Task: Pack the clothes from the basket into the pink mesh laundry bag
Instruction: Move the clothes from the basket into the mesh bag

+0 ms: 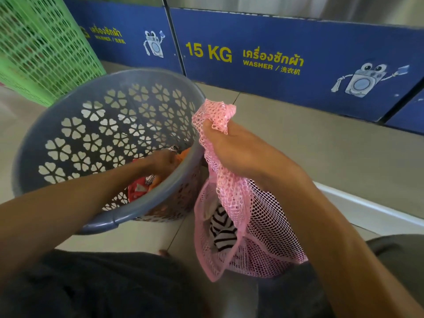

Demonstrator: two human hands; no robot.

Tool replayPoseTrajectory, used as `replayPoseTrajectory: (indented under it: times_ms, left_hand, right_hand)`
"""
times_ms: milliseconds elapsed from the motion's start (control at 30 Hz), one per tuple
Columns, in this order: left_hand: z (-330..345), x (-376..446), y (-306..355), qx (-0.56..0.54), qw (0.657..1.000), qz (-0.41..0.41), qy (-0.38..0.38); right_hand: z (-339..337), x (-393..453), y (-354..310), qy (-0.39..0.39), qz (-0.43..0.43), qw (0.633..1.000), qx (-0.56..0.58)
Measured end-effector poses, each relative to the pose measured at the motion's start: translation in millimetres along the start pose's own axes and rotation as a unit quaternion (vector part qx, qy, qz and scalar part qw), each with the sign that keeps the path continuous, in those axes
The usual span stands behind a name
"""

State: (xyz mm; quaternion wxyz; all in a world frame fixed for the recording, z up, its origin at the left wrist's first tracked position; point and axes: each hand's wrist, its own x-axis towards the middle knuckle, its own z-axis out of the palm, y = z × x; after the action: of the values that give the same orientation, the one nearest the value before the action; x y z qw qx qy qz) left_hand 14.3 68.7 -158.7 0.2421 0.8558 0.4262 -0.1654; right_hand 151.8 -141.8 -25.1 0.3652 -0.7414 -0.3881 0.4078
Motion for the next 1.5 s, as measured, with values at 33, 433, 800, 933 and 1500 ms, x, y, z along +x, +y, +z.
replayPoseTrajectory:
  times_ms: [33,433,800,933,1500]
  left_hand:
    - [-10,-9,7,-0.026,0.999,-0.012,0.033]
    - [-163,-169,79,-0.511,0.824,0.112,0.218]
    - [-144,-226,121,-0.649,0.716,0.220,0.132]
    - [-70,-189,116,-0.455,0.879,0.078,0.120]
    - [-45,-162,100,-0.214,0.968,0.004,0.131]
  right_hand:
    - [0,-1,0,0.002,-0.003,1.000,-0.003]
    - [-12,-30,-9,0.028,0.016,0.999,0.010]
    - [-29,-57,-7,0.046,0.005,0.999,0.022]
    - [-36,-62,-2,0.059,-0.004,0.997,0.044]
    - [-41,-59,1,0.055,-0.004,0.998,0.024]
